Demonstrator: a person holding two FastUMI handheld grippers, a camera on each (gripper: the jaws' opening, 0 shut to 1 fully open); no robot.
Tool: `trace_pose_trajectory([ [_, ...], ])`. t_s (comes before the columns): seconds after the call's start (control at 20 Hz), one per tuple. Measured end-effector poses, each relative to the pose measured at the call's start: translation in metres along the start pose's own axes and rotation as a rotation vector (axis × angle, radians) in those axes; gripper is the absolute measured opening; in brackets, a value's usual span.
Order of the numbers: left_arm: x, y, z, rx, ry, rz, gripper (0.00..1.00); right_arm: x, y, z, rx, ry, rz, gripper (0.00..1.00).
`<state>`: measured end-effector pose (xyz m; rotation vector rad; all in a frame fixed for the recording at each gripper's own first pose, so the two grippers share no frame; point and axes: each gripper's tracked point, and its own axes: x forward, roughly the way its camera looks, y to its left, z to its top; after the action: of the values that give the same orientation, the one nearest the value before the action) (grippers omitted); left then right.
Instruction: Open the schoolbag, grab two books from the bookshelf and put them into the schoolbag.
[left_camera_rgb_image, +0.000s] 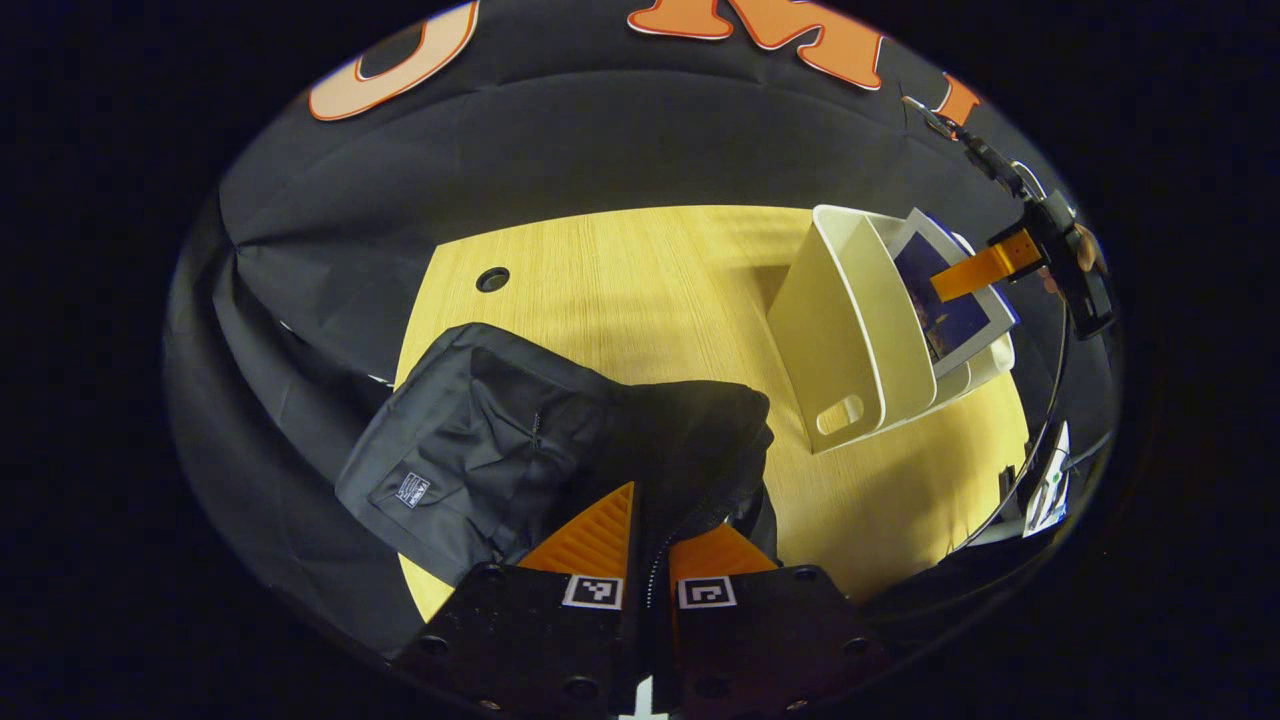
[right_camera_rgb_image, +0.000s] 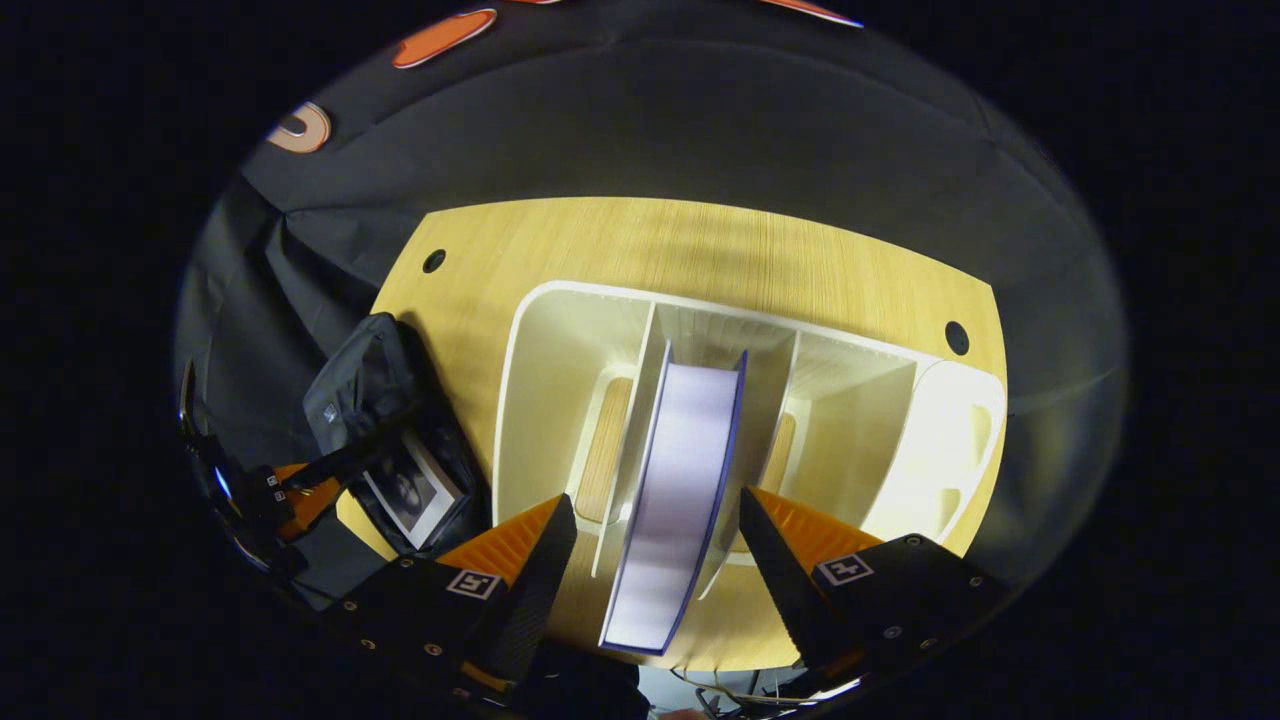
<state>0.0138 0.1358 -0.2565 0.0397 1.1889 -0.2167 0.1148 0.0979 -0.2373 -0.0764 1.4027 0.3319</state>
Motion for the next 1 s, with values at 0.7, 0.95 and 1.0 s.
trace_pose_trajectory([
  [0.7, -0.002, 0.004, 0.003, 0.055, -0.008, -0.033, 0.06, -0.033, -0.02, -0.018, 0.068, -0.008, -0.095, 0.37],
  [0.95, -0.013, 0.009, 0.001, 0.083, -0.039, -0.06, 0.06, -0.067, -0.014, -0.04, 0.089, -0.054, -0.136, 0.36],
  [1.0, -0.015, 0.01, 0.0, 0.089, -0.045, -0.069, 0.06, -0.074, -0.011, -0.047, 0.097, -0.059, -0.141, 0.36],
])
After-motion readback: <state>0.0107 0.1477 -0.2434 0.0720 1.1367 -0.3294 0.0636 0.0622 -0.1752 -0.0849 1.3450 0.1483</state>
